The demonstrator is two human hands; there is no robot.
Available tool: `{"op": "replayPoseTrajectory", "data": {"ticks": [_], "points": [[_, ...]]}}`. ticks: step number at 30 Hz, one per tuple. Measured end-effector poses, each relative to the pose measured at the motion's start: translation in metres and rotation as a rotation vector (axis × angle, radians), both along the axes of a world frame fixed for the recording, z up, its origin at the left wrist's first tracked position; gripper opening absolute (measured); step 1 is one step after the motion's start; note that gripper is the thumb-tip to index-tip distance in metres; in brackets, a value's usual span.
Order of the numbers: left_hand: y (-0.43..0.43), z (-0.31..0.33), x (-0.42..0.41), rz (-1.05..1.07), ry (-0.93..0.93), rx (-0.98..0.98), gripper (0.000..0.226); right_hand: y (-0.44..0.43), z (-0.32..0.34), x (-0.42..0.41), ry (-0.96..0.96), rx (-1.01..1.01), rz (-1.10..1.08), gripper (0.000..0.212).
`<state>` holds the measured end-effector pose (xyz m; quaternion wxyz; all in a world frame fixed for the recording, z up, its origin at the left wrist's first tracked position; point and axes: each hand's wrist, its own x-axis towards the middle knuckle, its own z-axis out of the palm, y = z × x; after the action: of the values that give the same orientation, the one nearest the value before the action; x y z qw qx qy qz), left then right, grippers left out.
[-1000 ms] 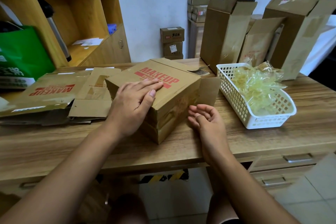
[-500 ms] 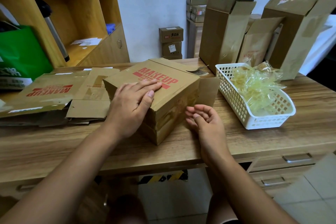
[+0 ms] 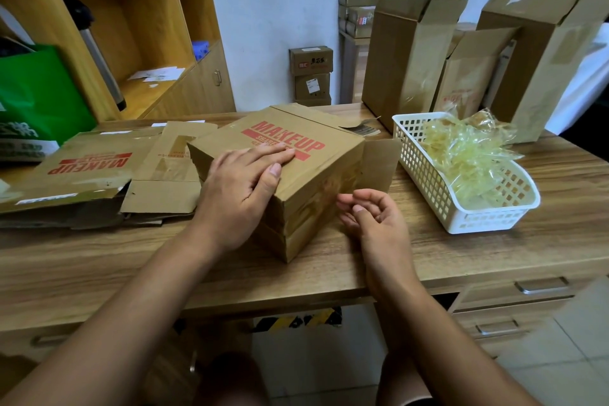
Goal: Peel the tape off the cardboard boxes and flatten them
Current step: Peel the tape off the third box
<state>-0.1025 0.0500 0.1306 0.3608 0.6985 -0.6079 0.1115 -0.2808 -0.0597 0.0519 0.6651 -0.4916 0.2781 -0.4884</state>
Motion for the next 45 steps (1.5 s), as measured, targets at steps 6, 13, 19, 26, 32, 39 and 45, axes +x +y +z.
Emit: {"op": "replayPoseTrajectory", "data": {"ticks": [6,13,19,26,32,39,45], "points": [[0.0,0.0,-0.001,0.009,0.006,0.003,0.05,-0.003,-0.003,0.0,-0.014,0.001,0.024,0.021],[0.0,0.0,-0.002,0.016,0.003,0.017,0.053,-0.002,-0.002,-0.003,0.025,-0.043,0.069,0.02],[0.001,0.001,-0.003,0.007,0.009,0.025,0.052,-0.001,-0.001,-0.001,-0.038,0.011,-0.02,0.021],[0.0,0.0,-0.003,0.01,0.011,0.012,0.052,-0.001,-0.001,-0.002,0.021,-0.052,0.039,0.019],[0.001,0.0,-0.002,0.011,0.014,0.014,0.051,-0.001,-0.004,-0.002,0.006,-0.043,-0.016,0.021],[0.0,0.001,-0.004,0.005,0.01,-0.005,0.051,0.003,0.001,0.012,0.232,-0.202,-0.153,0.024],[0.001,0.002,-0.004,0.01,0.007,0.009,0.053,-0.003,0.005,0.026,0.376,-0.291,-0.303,0.028]]}}
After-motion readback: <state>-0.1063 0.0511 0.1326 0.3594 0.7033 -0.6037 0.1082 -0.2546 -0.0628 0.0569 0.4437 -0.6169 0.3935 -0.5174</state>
